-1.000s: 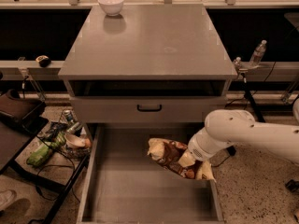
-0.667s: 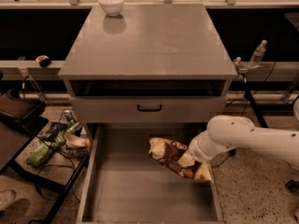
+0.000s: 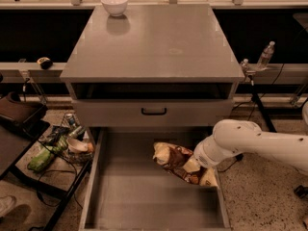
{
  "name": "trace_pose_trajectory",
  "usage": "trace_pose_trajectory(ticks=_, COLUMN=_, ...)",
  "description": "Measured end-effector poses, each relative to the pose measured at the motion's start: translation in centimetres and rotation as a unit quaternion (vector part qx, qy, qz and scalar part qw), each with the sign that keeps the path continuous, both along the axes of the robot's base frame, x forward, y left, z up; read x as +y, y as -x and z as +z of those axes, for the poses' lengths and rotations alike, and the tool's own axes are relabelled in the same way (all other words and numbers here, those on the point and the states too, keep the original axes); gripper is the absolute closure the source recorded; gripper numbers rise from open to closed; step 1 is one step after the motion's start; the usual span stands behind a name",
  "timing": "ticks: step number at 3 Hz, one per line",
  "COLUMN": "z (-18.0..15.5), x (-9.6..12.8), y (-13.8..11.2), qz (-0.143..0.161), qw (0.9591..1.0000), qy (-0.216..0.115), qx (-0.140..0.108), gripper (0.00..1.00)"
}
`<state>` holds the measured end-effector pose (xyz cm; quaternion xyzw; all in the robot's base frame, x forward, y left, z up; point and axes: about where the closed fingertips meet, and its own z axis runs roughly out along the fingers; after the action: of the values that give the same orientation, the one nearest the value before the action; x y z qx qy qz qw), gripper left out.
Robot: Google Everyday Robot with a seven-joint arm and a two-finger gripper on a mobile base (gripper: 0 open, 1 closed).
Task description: Place brown chip bag into middle drawer
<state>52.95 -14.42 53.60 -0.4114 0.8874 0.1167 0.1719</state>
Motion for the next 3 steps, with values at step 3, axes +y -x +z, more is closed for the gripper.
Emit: trace_pose_trajectory(ticks=3, z=0.15, x=0.05, y=0.10, qz=0.001, qw=1.0000, qy=-0.001, qx=-0.002, gripper=0.00)
